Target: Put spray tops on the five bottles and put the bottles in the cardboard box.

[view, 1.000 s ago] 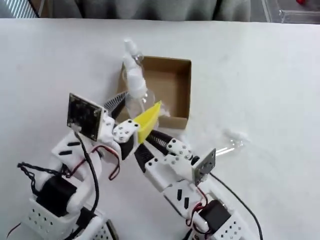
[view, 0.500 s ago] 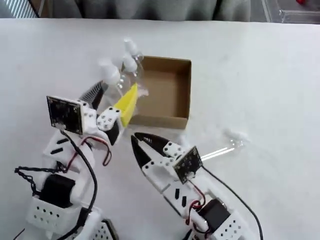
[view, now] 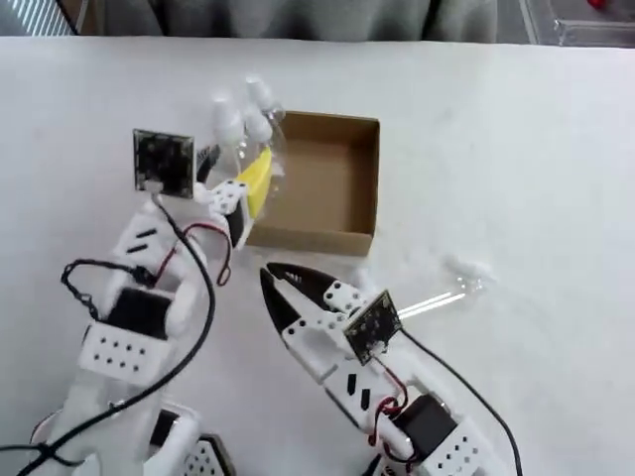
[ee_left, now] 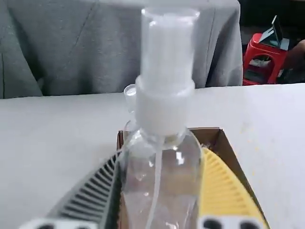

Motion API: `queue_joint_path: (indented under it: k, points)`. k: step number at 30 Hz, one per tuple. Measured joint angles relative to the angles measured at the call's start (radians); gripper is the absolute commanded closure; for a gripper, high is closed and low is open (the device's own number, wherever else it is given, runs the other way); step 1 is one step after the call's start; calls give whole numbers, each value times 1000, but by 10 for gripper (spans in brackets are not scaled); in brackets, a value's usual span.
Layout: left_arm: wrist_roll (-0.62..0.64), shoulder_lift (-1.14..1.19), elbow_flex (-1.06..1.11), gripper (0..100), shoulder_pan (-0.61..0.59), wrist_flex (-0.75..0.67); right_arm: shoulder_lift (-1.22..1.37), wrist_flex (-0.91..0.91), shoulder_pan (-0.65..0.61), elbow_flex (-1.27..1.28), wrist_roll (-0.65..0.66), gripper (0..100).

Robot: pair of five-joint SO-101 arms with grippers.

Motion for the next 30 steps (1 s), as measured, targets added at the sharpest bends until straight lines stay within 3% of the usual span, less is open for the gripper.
queue_joint_path:
  k: [8, 17, 30]
  points:
    - [0, 149, 52, 980, 0, -226, 0, 0, 0, 0, 0, 984]
    - [0, 239, 54, 980, 0, -250, 0, 0, 0, 0, 0, 984]
    - [0, 342, 101, 980, 0, -413, 0, 0, 0, 0, 0, 984]
